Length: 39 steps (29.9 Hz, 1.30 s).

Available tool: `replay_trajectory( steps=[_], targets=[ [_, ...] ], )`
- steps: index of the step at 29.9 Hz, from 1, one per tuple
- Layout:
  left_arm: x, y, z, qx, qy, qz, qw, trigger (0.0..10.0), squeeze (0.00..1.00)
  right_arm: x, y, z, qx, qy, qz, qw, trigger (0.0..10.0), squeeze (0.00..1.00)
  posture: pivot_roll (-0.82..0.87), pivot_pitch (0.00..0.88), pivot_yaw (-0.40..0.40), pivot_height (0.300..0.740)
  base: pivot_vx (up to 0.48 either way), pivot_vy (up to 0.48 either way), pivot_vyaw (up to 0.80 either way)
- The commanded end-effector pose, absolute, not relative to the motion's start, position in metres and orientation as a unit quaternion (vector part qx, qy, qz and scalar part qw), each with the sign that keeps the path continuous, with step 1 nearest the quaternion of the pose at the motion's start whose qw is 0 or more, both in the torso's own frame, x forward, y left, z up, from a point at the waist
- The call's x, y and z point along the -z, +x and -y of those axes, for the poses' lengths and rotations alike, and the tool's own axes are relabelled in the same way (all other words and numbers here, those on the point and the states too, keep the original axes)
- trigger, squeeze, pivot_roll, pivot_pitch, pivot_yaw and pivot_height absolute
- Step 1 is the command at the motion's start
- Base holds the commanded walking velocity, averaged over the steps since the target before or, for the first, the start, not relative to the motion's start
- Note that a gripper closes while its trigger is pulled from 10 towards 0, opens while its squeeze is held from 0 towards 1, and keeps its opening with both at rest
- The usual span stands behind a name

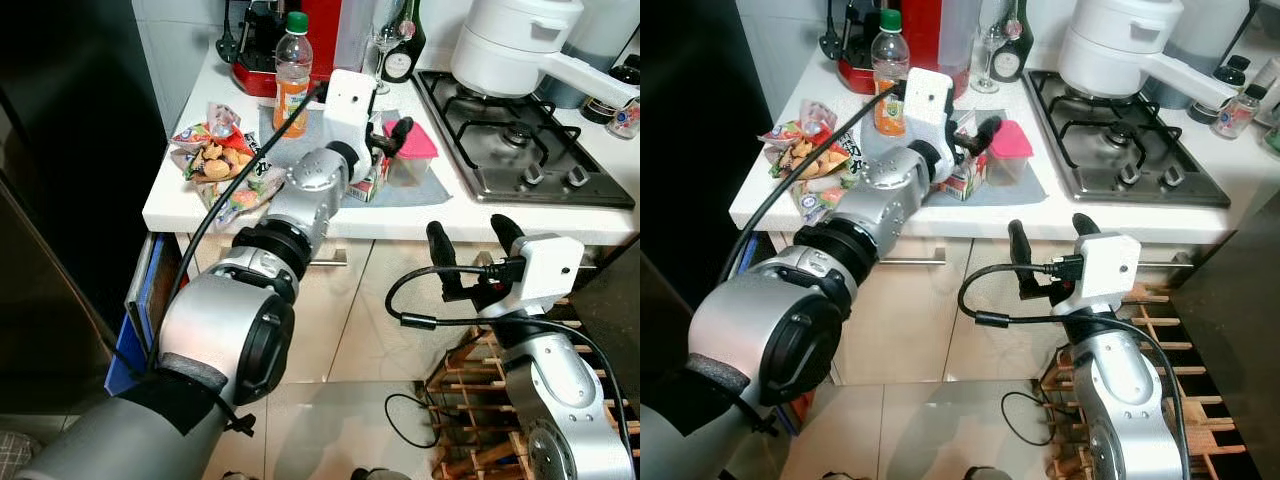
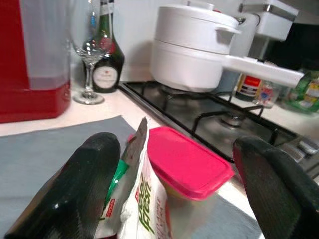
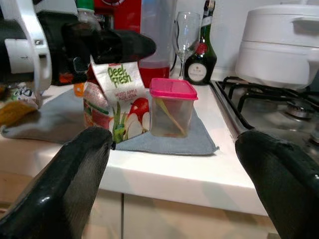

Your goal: Restocking fridge

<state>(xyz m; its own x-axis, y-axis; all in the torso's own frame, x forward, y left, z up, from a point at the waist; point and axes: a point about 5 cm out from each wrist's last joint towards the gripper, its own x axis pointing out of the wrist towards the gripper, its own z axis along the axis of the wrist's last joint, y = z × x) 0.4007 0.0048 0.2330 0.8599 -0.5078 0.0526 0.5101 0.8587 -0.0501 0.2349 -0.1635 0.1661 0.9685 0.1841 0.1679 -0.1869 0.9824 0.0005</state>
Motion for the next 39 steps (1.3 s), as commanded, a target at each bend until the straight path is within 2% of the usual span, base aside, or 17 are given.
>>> replay_trajectory(
  steps=[1, 12, 25, 33, 35, 39],
  targets=[
    [-0.218, 0.398, -0.002, 0.262, -0.035, -0.018, 0.964, 0.0, 0.00, -0.171, 0.233, 0.168, -0.089, 0.000, 0.087, 0.992, 10.0, 0.06, -0.32, 0.078, -0.053, 0.740, 0.000, 0.000, 0.00],
    [-0.206, 0.404, -0.024, 0.191, 0.002, -0.033, 0.981, 0.0, 0.00, -0.168, 0.229, 0.167, -0.090, -0.003, 0.072, 0.993, 10.0, 0.06, -0.32, 0.087, -0.059, 0.740, 0.000, 0.000, 0.00],
    [-0.206, 0.401, -0.016, 0.214, -0.045, -0.038, 0.975, 0.0, 0.00, -0.164, 0.231, 0.168, -0.093, -0.005, 0.058, 0.994, 10.0, 0.06, -0.31, 0.089, -0.065, 0.740, 0.000, 0.000, 0.00],
    [-0.204, 0.398, -0.010, 0.232, -0.020, -0.031, 0.972, 0.0, 0.00, -0.162, 0.233, 0.167, -0.094, -0.005, 0.053, 0.994, 10.0, 0.06, -0.30, 0.084, -0.067, 0.740, 0.000, 0.000, 0.00],
    [-0.200, 0.396, -0.008, 0.238, 0.026, -0.033, 0.970, 0.0, 0.00, -0.160, 0.234, 0.167, -0.094, -0.005, 0.050, 0.994, 10.0, 0.06, -0.30, 0.079, -0.067, 0.740, 0.000, 0.000, 0.00],
    [-0.194, 0.394, -0.007, 0.244, 0.042, -0.041, 0.968, 0.0, 0.00, -0.158, 0.237, 0.167, -0.094, -0.004, 0.049, 0.994, 10.0, 0.06, -0.28, 0.062, -0.063, 0.740, 0.000, 0.000, 0.00]
  ],
)
